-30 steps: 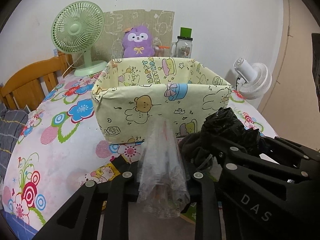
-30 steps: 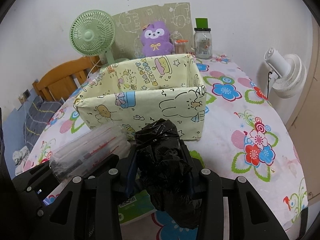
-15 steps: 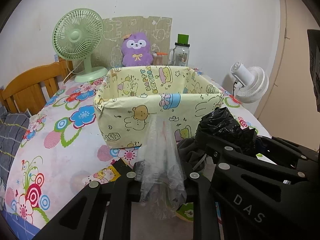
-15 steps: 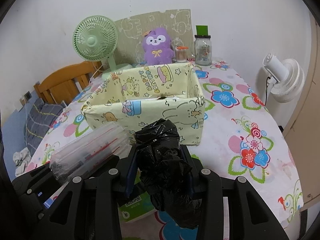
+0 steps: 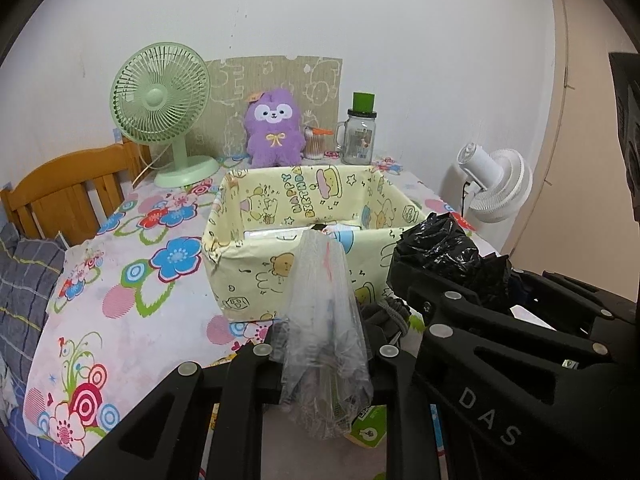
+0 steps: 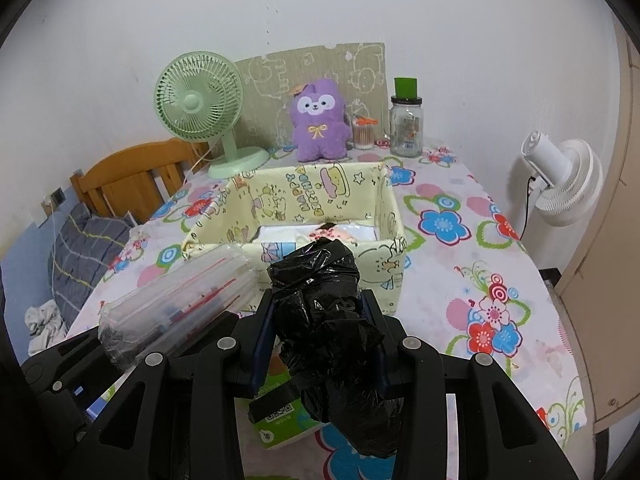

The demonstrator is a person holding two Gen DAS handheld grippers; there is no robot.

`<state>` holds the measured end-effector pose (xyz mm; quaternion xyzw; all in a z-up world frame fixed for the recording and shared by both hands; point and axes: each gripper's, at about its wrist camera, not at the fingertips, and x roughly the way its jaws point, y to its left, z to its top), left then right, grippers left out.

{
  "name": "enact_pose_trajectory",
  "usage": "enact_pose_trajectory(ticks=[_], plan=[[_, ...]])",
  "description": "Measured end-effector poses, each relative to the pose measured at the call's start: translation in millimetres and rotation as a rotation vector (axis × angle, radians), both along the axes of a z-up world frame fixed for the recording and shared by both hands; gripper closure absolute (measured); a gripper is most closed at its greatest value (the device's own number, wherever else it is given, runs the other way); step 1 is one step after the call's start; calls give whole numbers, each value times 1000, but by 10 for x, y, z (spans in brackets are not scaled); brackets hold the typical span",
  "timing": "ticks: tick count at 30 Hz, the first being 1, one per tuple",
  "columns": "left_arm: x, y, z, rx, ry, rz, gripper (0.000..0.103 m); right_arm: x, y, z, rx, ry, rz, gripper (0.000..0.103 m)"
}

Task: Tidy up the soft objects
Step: 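Carry the black bag over the fabric box while the left tool carries the straw bag there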

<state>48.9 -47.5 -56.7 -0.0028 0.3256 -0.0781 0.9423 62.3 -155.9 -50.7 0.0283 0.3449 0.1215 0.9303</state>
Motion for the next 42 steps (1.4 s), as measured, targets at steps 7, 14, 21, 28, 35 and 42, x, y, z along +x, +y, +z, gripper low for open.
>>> enact_pose_trajectory(ticks=[7,14,21,28,35,42], plan=[[-15,-1,143,5,-24,1,86,-23,11,151,-5,-25,-2,59],[-12,-43,282,9,-49,-10,86,-11,33,310,-3,-51,11,59],[51,-32,397,9,-67,-7,86,81,49,448,-14,-54,8,59],[119,-19,552,13,-93,-2,86,148,61,589,-4,-81,8,59],[216,-29,641,15,-107,-4,86,258,54,684,-6,-92,-6,59],[343,-44,654,13,-107,-12,86,404,41,702,-18,-95,-18,59]])
